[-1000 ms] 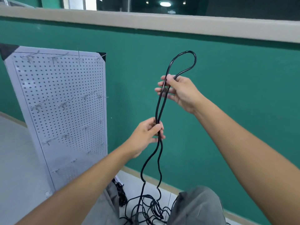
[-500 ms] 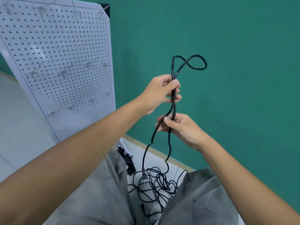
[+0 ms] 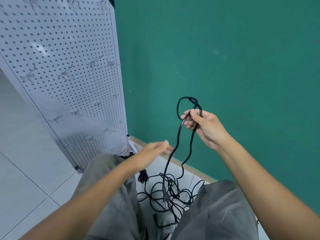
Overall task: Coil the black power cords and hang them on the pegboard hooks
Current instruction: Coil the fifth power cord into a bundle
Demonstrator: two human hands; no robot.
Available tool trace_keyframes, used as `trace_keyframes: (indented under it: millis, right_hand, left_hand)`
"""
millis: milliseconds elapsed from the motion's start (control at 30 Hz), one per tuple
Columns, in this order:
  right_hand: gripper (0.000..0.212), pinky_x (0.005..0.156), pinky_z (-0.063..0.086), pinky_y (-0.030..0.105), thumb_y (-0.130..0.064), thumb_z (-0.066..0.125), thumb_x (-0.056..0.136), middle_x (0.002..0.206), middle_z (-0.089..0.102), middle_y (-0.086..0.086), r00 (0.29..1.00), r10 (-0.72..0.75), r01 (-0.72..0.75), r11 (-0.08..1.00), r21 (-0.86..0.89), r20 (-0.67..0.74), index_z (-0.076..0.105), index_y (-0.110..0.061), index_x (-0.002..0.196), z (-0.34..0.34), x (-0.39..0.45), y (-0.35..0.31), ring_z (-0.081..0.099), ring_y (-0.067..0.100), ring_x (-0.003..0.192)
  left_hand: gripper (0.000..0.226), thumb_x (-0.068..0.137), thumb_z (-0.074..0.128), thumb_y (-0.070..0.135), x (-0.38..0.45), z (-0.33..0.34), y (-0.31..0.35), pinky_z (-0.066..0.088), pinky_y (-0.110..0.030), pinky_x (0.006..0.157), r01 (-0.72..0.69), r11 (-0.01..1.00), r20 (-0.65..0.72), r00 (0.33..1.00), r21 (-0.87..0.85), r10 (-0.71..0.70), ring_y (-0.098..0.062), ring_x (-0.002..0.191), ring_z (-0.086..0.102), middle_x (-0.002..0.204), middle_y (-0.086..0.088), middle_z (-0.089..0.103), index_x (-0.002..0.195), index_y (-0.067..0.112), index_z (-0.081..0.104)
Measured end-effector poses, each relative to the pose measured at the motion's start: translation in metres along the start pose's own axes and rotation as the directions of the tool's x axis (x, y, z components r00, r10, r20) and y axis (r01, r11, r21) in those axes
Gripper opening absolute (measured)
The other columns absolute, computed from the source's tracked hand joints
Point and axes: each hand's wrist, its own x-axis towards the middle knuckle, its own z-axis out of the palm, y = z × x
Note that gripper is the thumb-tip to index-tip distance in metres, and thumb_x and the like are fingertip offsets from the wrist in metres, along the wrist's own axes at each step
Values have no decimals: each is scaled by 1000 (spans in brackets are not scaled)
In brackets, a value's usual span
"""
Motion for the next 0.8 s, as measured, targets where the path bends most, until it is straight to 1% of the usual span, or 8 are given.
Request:
trace_keyframes:
  millis: [100,233,367,433,533,633,700,800]
  right_hand:
    - [23,72,56,21,-15,48,107,87,77,4,999,52,-52,998,31,-9,67,-5,97,-4,4,5,67,9,67]
    - [27,78,59,26,-21,50,107,91,78,9,986,165,-166,984,-60,-17,66,0,103,-13,7,9,74,15,76]
    - [55,99,55,41,-46,50,104,102,77,10,961,257,-270,770,-579,-106,69,5,107,-34,10,15,73,24,100]
    - [62,103,51,48,-50,50,103,106,76,8,977,178,-208,664,-718,-118,68,8,111,-40,10,15,70,30,108]
    - [35,113,42,33,-34,53,105,128,66,-4,994,4,76,689,-721,108,66,-12,129,-33,7,1,60,11,119]
    - [33,110,32,10,-25,52,106,139,58,-12,897,59,274,703,-656,437,59,-22,138,-16,5,-8,50,-4,129]
    - [25,106,36,11,-18,51,106,130,66,-5,835,95,332,698,-634,541,64,-15,127,-9,6,-3,55,-3,120]
    - [22,94,46,20,-11,47,107,100,76,8,834,69,317,751,-578,548,68,-8,102,-2,7,0,64,7,93]
  left_hand:
    - [29,105,53,41,-8,17,-25,45,-19,105,12,1000,44,999,-22,-11,3,112,64,114,16,72,116,21,71]
    - [29,109,50,21,-14,22,-33,58,-33,73,25,982,-70,997,-189,-39,-13,67,62,74,0,57,91,8,69]
    - [27,107,51,15,-19,4,-10,48,-31,52,-91,991,-255,965,-103,62,-16,51,53,65,-4,50,85,4,62]
    - [28,107,51,14,-19,-6,10,44,-28,49,-142,986,-277,954,-85,113,-17,49,48,62,-5,48,85,0,61]
    - [32,108,50,17,-14,-16,36,43,-26,50,-174,984,-227,960,-40,161,-17,49,46,64,-6,48,88,-4,64]
    - [34,109,49,22,-9,-22,58,43,-26,53,-183,977,-162,973,-110,164,-16,50,45,65,-1,48,92,-2,66]
    - [34,110,46,26,-9,-26,71,43,-25,55,-183,968,-132,978,-173,161,-14,52,45,66,4,48,96,4,68]
    - [33,109,47,31,-13,-38,86,44,-25,59,-199,924,-90,980,-327,180,-15,56,45,70,5,49,109,6,68]
